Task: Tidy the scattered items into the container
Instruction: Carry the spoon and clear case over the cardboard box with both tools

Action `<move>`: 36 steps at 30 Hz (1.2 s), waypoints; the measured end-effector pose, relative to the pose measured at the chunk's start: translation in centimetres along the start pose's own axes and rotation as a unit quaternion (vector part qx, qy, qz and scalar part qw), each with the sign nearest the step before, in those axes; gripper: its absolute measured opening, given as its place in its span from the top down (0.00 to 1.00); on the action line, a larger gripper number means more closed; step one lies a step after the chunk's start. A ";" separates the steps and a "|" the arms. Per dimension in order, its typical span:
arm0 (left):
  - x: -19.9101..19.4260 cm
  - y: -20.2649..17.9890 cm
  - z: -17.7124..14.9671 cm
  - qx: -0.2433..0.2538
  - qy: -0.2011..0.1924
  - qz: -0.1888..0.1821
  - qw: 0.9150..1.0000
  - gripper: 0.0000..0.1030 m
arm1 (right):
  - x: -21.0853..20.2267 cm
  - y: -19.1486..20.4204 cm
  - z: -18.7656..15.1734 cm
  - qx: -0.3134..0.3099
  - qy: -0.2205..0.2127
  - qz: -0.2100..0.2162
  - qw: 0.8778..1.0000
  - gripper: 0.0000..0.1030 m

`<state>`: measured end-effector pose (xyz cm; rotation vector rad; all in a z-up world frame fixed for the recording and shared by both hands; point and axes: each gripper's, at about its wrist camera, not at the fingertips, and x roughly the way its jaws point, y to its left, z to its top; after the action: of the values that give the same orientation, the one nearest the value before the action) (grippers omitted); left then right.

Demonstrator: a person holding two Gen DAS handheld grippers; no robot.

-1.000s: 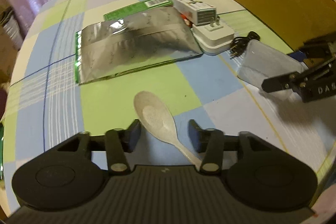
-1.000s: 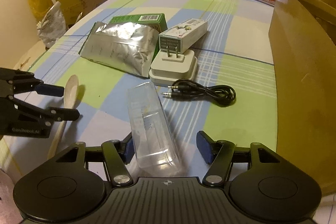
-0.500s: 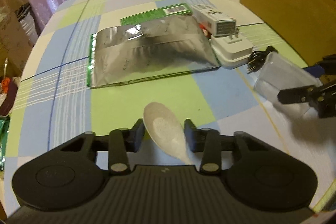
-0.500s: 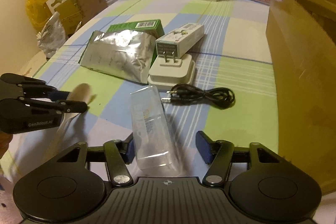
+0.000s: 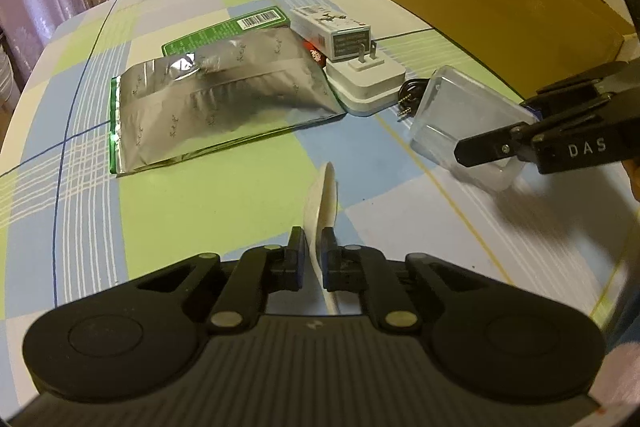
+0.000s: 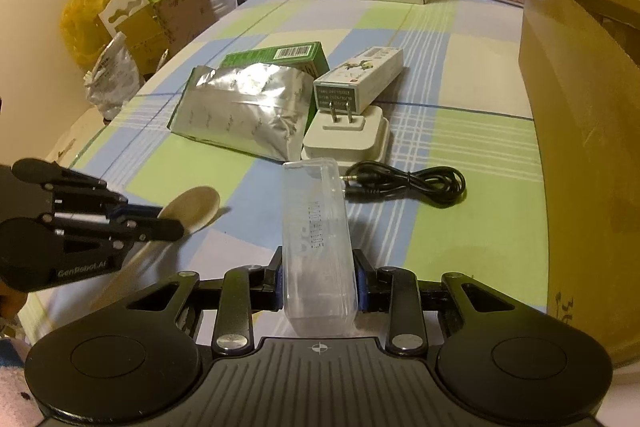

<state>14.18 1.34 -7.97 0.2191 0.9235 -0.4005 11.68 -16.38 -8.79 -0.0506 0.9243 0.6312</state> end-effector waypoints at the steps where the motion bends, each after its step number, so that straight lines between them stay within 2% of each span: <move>1: 0.1 0.0 0.2 0.001 0.001 0.003 1.000 0.95 | 0.0 0.0 0.0 -0.001 0.001 0.000 1.000 0.72; 7: 1.1 -0.1 1.1 -0.006 0.008 -0.006 1.000 0.91 | 0.1 -0.1 0.0 0.002 0.004 0.000 1.000 0.72; 11: 1.3 -0.1 1.5 -0.016 0.015 -0.008 1.000 0.94 | 0.1 -0.1 0.0 0.002 0.004 0.000 1.000 0.72; 20: -0.8 0.1 1.6 -0.037 0.005 0.009 0.999 0.94 | -1.2 0.9 0.5 -0.010 -0.013 -0.006 1.000 0.72; 28: -4.5 -1.6 4.3 -0.026 -0.024 0.004 0.999 0.94 | -7.1 1.7 2.3 -0.017 -0.064 -0.027 0.997 0.72; 36: -8.1 -6.5 8.9 -0.005 -0.067 -0.022 0.997 0.94 | -14.4 -1.3 4.3 -0.006 -0.106 -0.084 0.991 0.72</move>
<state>13.53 -5.72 3.70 0.1608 0.7995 -0.4464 9.22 -23.13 4.42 -0.0711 0.7023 0.4752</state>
